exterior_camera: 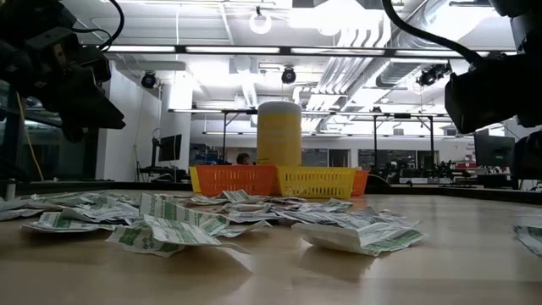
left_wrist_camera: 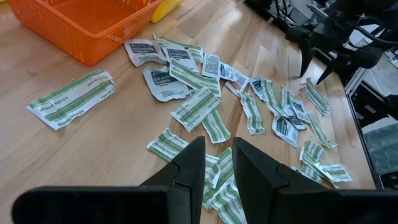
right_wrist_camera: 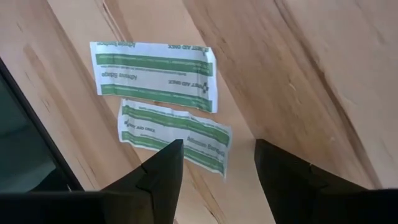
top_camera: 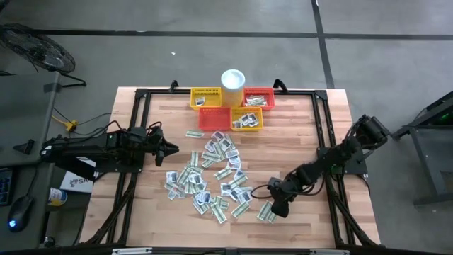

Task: Pick & Place First Aid Supplies
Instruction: Put the green bandage pack into the top orange basket

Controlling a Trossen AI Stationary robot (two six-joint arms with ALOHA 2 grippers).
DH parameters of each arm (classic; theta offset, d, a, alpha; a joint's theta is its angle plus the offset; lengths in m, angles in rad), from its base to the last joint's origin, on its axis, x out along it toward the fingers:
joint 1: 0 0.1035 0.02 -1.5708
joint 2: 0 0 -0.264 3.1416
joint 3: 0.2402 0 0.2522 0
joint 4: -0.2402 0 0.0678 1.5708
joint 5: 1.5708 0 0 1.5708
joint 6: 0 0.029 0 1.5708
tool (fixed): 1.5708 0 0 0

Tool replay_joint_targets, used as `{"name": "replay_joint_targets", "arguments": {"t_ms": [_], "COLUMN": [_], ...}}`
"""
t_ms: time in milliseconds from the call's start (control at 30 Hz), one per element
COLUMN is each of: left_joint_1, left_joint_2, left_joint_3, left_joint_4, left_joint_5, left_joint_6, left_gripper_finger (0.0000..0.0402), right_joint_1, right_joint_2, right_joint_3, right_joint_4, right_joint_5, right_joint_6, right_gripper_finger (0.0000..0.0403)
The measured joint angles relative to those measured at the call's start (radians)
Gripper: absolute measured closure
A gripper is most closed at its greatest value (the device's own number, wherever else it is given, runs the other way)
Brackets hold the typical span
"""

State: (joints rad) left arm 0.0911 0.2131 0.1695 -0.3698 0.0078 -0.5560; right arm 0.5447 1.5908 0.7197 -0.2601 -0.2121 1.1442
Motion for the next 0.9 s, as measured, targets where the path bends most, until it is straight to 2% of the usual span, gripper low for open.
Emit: {"name": "replay_joint_targets", "arguments": {"t_ms": [433,900], "left_joint_1": [0.0,0.0], "left_joint_2": [0.0,0.0], "left_joint_3": [0.0,0.0], "left_joint_4": [0.0,0.0], "left_joint_5": [0.0,0.0], "left_joint_6": [0.0,0.0], "left_gripper_finger": [0.0321,0.0321], "right_joint_1": [0.009,0.011], "right_joint_2": [0.018,0.04], "right_joint_3": [0.001,0.002], "right_joint_4": [0.026,0.009], "right_joint_5": [-0.011,-0.023], "right_joint_6": [0.041,0.06], "right_gripper_finger": [0.0221,0.0326]}}
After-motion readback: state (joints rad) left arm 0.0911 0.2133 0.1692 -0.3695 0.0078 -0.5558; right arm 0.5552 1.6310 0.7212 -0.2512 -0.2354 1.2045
